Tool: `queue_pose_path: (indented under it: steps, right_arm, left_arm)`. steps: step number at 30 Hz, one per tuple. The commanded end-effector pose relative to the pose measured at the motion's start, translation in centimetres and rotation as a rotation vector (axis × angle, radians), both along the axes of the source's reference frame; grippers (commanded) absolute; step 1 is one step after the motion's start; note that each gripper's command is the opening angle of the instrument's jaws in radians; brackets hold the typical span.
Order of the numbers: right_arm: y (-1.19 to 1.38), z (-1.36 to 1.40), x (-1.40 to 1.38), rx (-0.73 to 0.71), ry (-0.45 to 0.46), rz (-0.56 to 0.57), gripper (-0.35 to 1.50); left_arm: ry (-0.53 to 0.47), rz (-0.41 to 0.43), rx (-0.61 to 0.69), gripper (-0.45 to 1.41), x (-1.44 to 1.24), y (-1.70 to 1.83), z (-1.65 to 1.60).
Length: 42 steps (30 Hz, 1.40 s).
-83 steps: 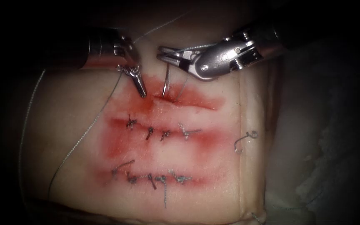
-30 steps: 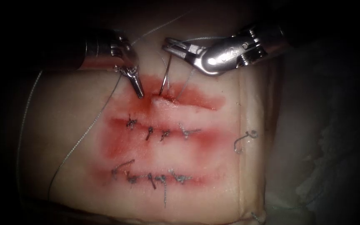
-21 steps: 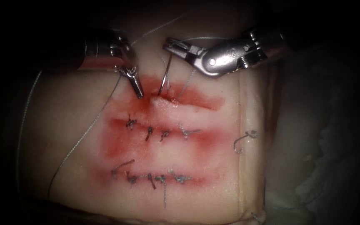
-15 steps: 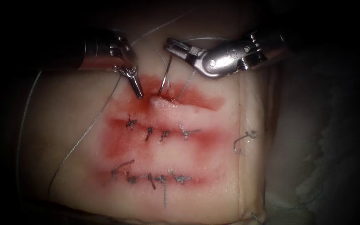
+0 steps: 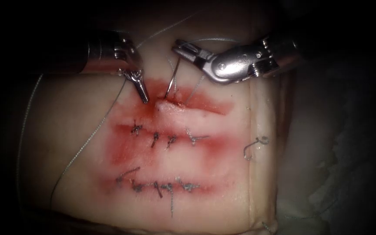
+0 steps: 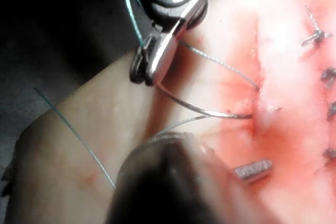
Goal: Wound Closure
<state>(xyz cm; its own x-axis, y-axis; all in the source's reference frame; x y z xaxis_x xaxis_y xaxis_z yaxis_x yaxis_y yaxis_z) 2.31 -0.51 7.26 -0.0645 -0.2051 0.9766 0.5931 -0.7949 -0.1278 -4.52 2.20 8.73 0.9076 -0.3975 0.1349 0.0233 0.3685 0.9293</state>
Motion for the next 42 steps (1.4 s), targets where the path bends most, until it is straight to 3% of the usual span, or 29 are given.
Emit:
queue_pose_path:
  steps: [1, 42]
  right_arm:
    - [0.0, 0.03, 0.08, -0.001, 0.004, 0.001, -0.35]
    - [0.05, 0.08, -0.01, -0.171, -0.125, -0.072, -0.35]
  left_arm:
    - [-0.002, -0.001, -0.003, -0.45, -0.07, 0.07, 0.03]
    - [0.001, -0.004, -0.002, -0.45, -0.04, 0.06, 0.02]
